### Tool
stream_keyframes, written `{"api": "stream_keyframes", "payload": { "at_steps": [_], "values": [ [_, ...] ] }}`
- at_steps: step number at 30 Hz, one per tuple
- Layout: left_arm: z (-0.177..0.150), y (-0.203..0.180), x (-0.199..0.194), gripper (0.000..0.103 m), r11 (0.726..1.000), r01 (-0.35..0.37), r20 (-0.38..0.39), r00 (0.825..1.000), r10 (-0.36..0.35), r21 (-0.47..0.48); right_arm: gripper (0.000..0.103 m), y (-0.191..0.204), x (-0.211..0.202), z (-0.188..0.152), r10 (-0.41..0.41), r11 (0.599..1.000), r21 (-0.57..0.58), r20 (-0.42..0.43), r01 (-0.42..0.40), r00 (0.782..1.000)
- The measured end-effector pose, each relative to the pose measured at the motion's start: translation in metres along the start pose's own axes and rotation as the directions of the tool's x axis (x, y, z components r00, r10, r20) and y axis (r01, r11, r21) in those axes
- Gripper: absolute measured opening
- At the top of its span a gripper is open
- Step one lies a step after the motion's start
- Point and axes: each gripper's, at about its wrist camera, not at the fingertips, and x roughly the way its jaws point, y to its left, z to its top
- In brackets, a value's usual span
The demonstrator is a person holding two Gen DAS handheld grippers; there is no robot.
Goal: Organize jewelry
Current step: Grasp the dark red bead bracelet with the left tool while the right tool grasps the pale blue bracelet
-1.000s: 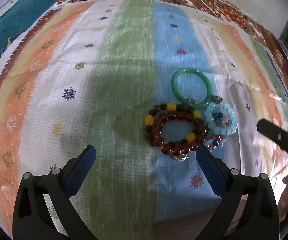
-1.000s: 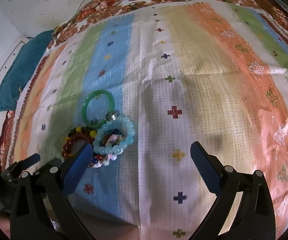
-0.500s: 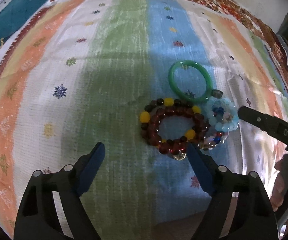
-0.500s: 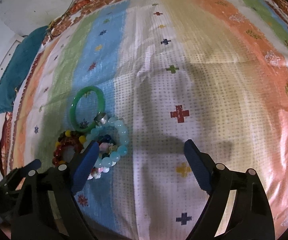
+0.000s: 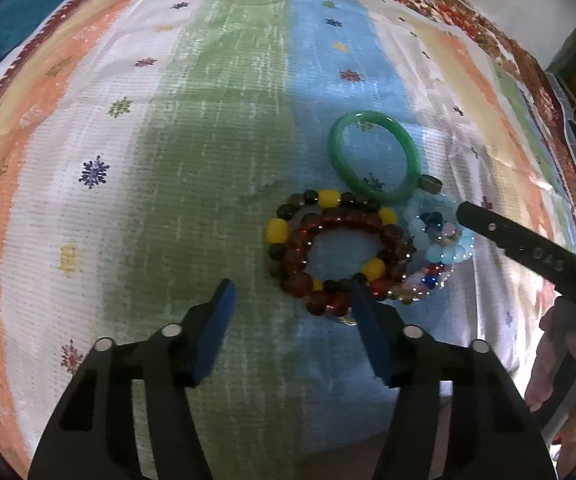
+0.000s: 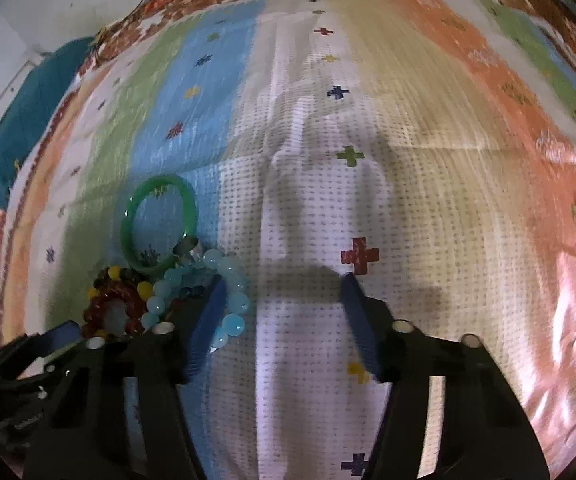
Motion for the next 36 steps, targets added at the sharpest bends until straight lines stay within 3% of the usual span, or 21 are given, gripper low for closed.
{"api": "stream_keyframes", "payload": {
  "at_steps": [2,3,8,9,10,15,29,30,31,36],
  "values": [
    [0.000,0.000,-0.001,0.040,1.000,0.022,-0.004,1.000,-0.022,0.003,0.052,0.001,0.000,-0.001,-0.003,1.000,-0.014,-0.001,0.003,1.000],
    [0.000,0.000,-0.001,0.028,1.000,0.022,-0.009,1.000,-0.022,0.004,0.049,0.001,0.000,-0.001,-0.002,1.000,-0.017,-0.001,0.002,1.000],
    [-0.002,-0.001,0.003,0.027,1.000,0.016,-0.018,1.000,-0.015,0.023,0.037,0.002,0.000,-0.002,0.003,1.000,-0.028,-0.003,-0.003,1.000],
    [-0.001,-0.001,0.003,0.025,1.000,0.017,-0.017,1.000,-0.016,0.019,0.031,0.003,0.000,-0.002,0.006,0.999,-0.033,-0.006,-0.006,1.000],
    [0.000,0.001,0.000,0.013,1.000,0.014,-0.011,1.000,-0.014,0.013,0.026,0.004,0.000,-0.003,0.010,0.999,-0.036,-0.010,-0.010,1.000],
    [-0.002,0.004,-0.008,0.012,1.000,-0.018,0.009,1.000,0.017,0.014,0.012,0.008,0.000,-0.006,-0.001,0.999,-0.054,-0.021,0.000,1.000],
    [-0.002,-0.006,-0.027,0.011,0.993,-0.085,0.071,0.994,0.080,0.076,0.012,0.007,-0.015,-0.014,-0.022,0.996,-0.088,-0.011,0.021,1.000],
    [-0.002,-0.006,-0.029,0.011,0.994,-0.084,0.074,0.994,0.078,0.077,0.012,0.007,-0.019,-0.015,-0.024,0.996,-0.090,-0.007,0.023,1.000],
    [-0.002,-0.006,-0.032,0.000,0.994,-0.081,0.082,0.994,0.074,0.076,0.012,0.008,-0.023,-0.016,-0.023,0.995,-0.093,-0.001,0.023,1.000],
    [-0.004,-0.010,-0.048,0.000,0.994,-0.077,0.119,0.991,0.067,0.083,0.012,0.016,-0.051,-0.020,0.017,0.992,-0.124,0.047,-0.011,0.999]
  ]
}}
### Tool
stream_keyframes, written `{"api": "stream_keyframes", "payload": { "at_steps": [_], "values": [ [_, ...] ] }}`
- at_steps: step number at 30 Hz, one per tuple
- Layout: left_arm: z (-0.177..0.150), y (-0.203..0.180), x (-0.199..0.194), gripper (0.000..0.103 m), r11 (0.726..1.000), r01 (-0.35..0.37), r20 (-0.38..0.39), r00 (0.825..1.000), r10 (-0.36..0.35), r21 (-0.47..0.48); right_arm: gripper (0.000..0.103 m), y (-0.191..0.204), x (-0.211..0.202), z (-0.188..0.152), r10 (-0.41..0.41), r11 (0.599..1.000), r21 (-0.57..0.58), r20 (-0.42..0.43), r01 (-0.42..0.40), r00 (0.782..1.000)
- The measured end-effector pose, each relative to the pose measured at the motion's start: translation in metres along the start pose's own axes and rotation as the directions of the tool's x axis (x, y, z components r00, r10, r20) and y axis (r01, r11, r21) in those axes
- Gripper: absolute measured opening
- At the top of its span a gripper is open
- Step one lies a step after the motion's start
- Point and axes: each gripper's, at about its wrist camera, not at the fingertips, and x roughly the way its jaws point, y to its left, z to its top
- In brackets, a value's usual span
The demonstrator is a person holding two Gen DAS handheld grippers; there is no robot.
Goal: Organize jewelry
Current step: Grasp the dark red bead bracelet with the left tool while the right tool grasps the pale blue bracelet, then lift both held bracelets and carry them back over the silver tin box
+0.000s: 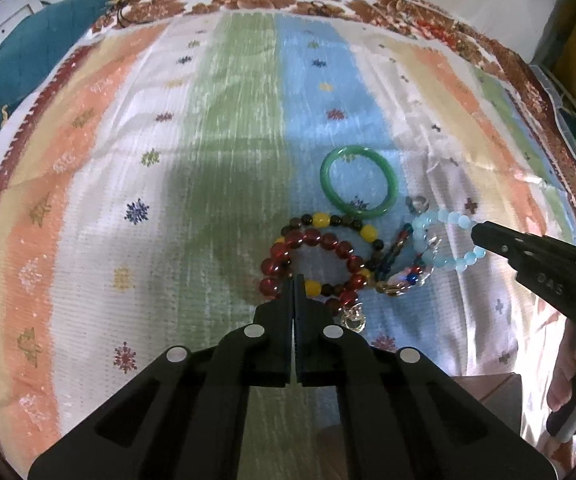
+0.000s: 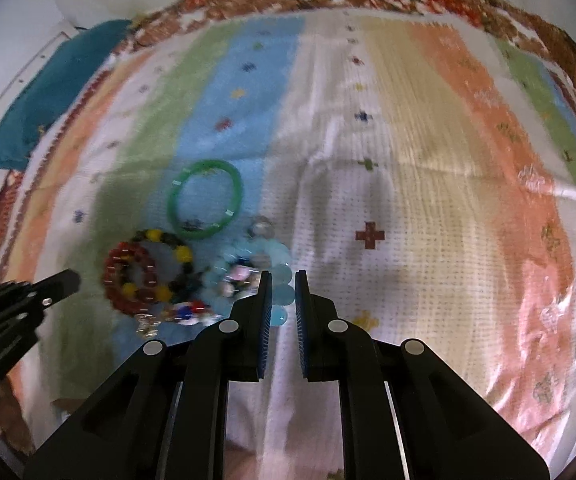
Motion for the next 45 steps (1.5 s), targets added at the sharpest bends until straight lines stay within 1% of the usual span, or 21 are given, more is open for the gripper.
{"api": "stream_keyframes", "payload": {
  "at_steps": [2,4,6,8,10,11,13,14,17,18,21,22,25,30,31,33,35,36,37,41,45],
  "values": [
    [0.000,-0.001,-0.003,0.000,1.000,0.012,0.004,1.000,-0.012,-0.001,0.012,0.002,-0.011,0.000,0.012,1.000,-0.007,0.017,-0.011,1.000],
    [-0.001,0.000,-0.002,0.000,1.000,0.020,-0.002,1.000,-0.020,-0.012,0.012,0.005,-0.018,-0.001,-0.001,1.000,-0.018,0.029,0.002,1.000],
    [-0.003,0.002,0.005,0.000,1.000,0.008,-0.020,1.000,-0.009,-0.017,0.012,0.006,-0.021,-0.002,-0.007,1.000,-0.020,0.029,0.007,1.000],
    [-0.004,0.006,0.011,0.000,0.999,0.010,-0.041,0.999,-0.012,-0.037,0.012,0.007,-0.023,-0.003,-0.001,1.000,-0.019,0.029,0.002,1.000],
    [-0.003,0.012,0.016,0.003,0.998,0.009,-0.056,0.998,-0.013,-0.062,0.012,0.007,-0.024,-0.003,0.002,1.000,-0.020,0.032,-0.002,0.999],
    [-0.004,0.013,0.017,0.006,0.998,0.004,-0.056,0.998,-0.008,-0.065,0.012,0.008,-0.023,-0.003,0.001,1.000,-0.022,0.033,-0.001,0.999],
    [-0.004,0.015,0.021,0.026,0.998,-0.005,-0.059,0.998,0.001,-0.064,0.012,0.009,-0.023,-0.003,0.000,1.000,-0.026,0.033,0.001,0.999],
    [-0.005,0.016,0.022,0.029,0.998,0.000,-0.060,0.998,-0.004,-0.066,0.012,0.009,-0.022,-0.004,0.001,1.000,-0.026,0.033,0.000,0.999],
    [-0.003,0.020,0.025,0.030,0.995,0.026,-0.065,0.997,-0.032,-0.098,0.012,0.008,-0.020,-0.003,0.003,1.000,-0.026,0.026,-0.002,1.000],
    [-0.003,0.020,0.027,0.031,0.995,0.021,-0.064,0.998,-0.028,-0.102,0.012,0.008,-0.019,-0.003,0.005,1.000,-0.027,0.024,-0.004,1.000],
    [-0.003,0.013,0.031,0.032,0.998,-0.051,-0.058,0.997,0.049,-0.037,0.012,0.006,-0.017,-0.004,0.008,1.000,-0.030,0.022,-0.008,1.000],
    [-0.004,0.010,0.032,0.032,0.998,-0.067,-0.055,0.996,0.066,-0.017,0.012,0.006,-0.016,-0.004,0.007,1.000,-0.030,0.020,-0.007,1.000],
    [-0.003,0.009,0.037,0.032,0.999,-0.046,-0.066,0.997,0.045,-0.022,0.012,0.004,-0.013,-0.004,0.008,0.999,-0.032,0.015,-0.007,1.000],
    [-0.003,0.008,0.047,0.032,0.998,-0.069,-0.073,0.995,0.068,-0.010,0.012,0.001,-0.008,-0.004,0.008,0.999,-0.033,0.004,-0.008,1.000],
    [-0.004,0.008,0.050,0.032,0.998,-0.063,-0.070,0.996,0.062,-0.009,0.012,0.001,-0.007,-0.004,0.009,0.999,-0.032,0.002,-0.009,1.000],
    [-0.004,0.006,0.054,0.034,0.997,-0.073,-0.053,0.996,0.074,0.024,0.012,0.001,-0.006,-0.004,0.007,1.000,-0.030,-0.001,-0.007,1.000],
    [-0.003,0.007,0.056,0.026,0.997,-0.077,-0.055,0.995,0.078,0.029,0.012,0.000,-0.005,-0.005,0.005,1.000,-0.030,-0.004,-0.005,1.000],
    [-0.002,0.009,0.057,0.020,0.996,-0.084,-0.062,0.994,0.085,0.021,0.012,0.000,-0.005,-0.005,0.005,1.000,-0.030,-0.005,-0.005,1.000],
    [-0.001,0.011,0.057,0.016,0.996,-0.090,-0.064,0.994,0.090,0.011,0.012,-0.001,-0.004,-0.005,0.004,1.000,-0.029,-0.006,-0.004,1.000],
    [-0.001,0.019,0.053,0.015,0.998,-0.054,-0.066,0.996,0.053,-0.023,0.012,-0.003,-0.003,-0.005,0.002,1.000,-0.022,-0.010,-0.002,1.000],
    [-0.002,0.020,0.045,0.013,0.998,-0.048,-0.058,0.997,0.047,-0.028,0.012,-0.001,-0.005,-0.004,0.005,0.999,-0.032,-0.006,-0.005,1.000]
  ]
}}
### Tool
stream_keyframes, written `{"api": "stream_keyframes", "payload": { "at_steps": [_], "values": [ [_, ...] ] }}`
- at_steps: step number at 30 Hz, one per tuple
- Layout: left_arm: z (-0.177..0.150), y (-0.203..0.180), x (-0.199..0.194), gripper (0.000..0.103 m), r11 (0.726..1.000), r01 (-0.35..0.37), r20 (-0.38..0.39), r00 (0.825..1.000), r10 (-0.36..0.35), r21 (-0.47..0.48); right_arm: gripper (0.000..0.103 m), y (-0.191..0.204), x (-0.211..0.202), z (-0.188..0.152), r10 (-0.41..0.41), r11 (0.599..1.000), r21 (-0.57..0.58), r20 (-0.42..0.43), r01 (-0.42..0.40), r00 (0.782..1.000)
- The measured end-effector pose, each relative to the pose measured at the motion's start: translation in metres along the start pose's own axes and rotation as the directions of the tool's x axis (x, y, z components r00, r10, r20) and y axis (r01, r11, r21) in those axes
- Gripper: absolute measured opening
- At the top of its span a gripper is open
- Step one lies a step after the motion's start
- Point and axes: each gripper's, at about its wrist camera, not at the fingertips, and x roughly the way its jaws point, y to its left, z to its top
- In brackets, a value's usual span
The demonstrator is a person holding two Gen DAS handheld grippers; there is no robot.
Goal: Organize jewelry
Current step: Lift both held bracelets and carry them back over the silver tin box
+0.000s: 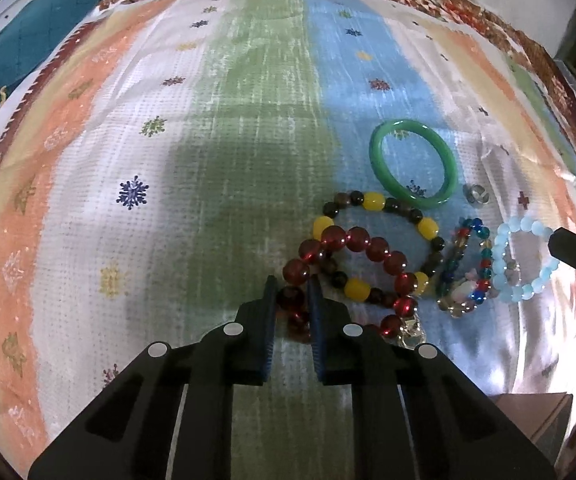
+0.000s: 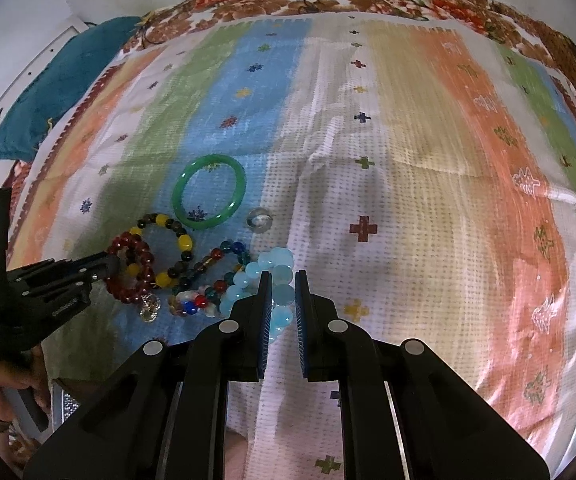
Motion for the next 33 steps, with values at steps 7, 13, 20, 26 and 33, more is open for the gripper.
{"api": "stream_keyframes", "payload": {
  "at_steps": [7,13,20,26,33],
  "values": [
    [0.000,-0.020,-0.030,0.013,0.998,-0.026,0.063,0.998,0.022,0.055,0.012,0.011,-0.028,0.000,0.042,0.999,0.017,0.057,-0.043,0.998],
    [-0.001,-0.038,-0.063,0.013,0.996,-0.004,0.128,0.992,-0.008,0.092,0.012,0.030,-0.041,-0.003,-0.004,0.999,-0.051,0.080,0.008,0.997],
    [-0.005,-0.048,-0.081,0.013,0.992,-0.025,0.166,0.986,0.004,0.124,0.012,0.029,-0.053,-0.009,0.010,1.000,-0.023,0.094,-0.008,0.996],
    [-0.013,-0.054,-0.102,0.013,0.991,0.006,0.191,0.981,-0.032,0.131,0.012,0.031,-0.066,-0.016,0.013,1.000,-0.014,0.112,-0.011,0.994],
    [-0.019,-0.062,-0.136,0.013,0.991,0.026,0.258,0.964,-0.059,0.129,0.012,0.032,-0.087,-0.023,0.062,0.998,0.008,0.143,-0.064,0.988]
  ]
}}
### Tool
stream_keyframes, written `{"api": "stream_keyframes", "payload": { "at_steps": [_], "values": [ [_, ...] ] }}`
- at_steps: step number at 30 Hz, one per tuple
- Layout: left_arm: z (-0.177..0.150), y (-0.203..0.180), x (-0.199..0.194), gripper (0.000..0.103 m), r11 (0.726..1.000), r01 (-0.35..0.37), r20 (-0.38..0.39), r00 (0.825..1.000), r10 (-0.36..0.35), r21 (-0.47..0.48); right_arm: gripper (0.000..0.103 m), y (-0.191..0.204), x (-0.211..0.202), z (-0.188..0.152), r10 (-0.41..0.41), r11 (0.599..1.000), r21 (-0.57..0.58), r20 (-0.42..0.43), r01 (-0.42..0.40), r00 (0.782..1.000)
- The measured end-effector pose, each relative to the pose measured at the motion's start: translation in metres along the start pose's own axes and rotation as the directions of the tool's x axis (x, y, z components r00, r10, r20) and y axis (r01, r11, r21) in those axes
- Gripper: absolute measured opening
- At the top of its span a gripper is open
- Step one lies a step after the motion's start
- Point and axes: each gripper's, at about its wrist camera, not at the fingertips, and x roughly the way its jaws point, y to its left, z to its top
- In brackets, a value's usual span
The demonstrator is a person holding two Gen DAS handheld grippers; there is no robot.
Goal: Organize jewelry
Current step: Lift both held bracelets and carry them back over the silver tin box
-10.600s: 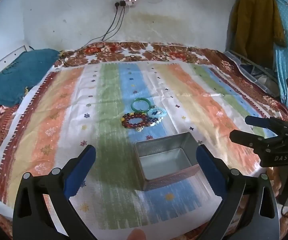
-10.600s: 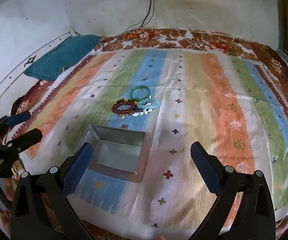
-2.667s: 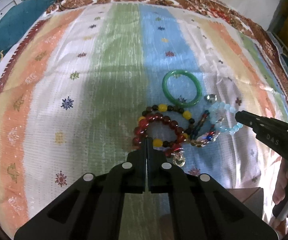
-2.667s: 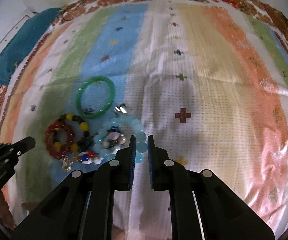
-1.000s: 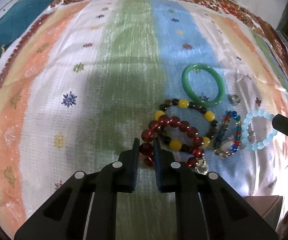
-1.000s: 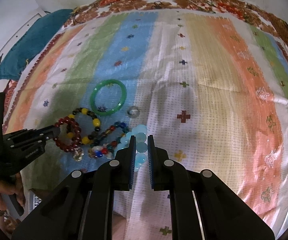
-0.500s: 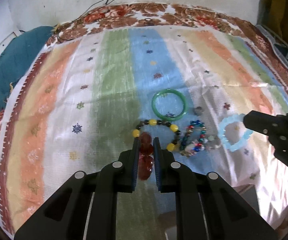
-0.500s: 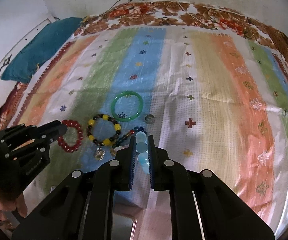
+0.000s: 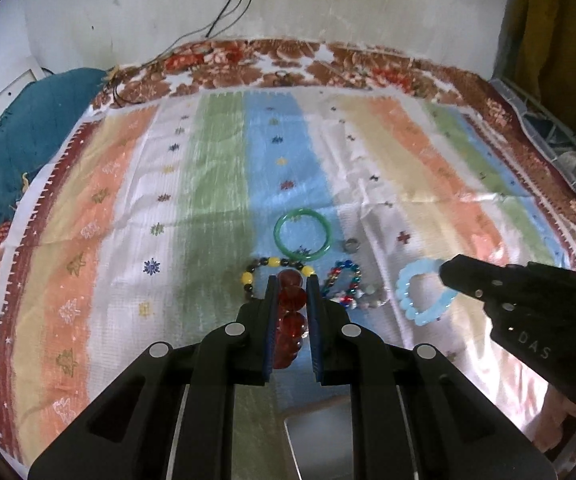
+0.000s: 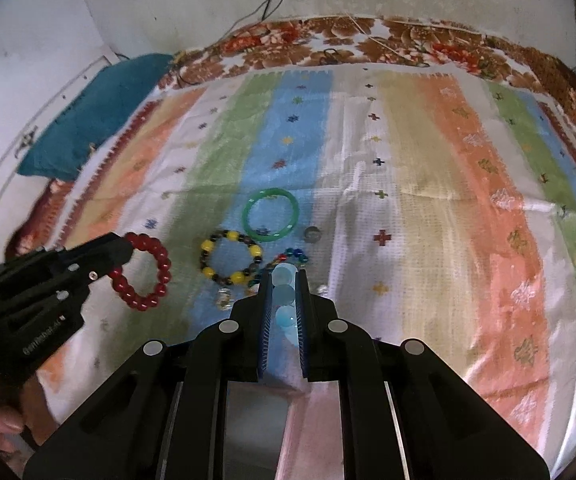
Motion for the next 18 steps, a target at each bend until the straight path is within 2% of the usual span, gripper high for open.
{"api": "stream_keyframes", "payload": {
  "at_steps": [5,18],
  "values": [
    [-0.004,-0.007,-0.013,0.013,1.000,0.019,0.013,1.000,-0.019,0.000,0.012,0.009,-0.020,-0.001,0.011,1.000,-0.009,0.042,-0.011,0.999],
    [-0.021,-0.015,-0.040,0.013,0.999,0.044,0.040,0.998,-0.044,0.004,0.012,0.027,-0.044,-0.019,-0.003,0.997,-0.076,0.072,0.009,0.997]
  ]
}}
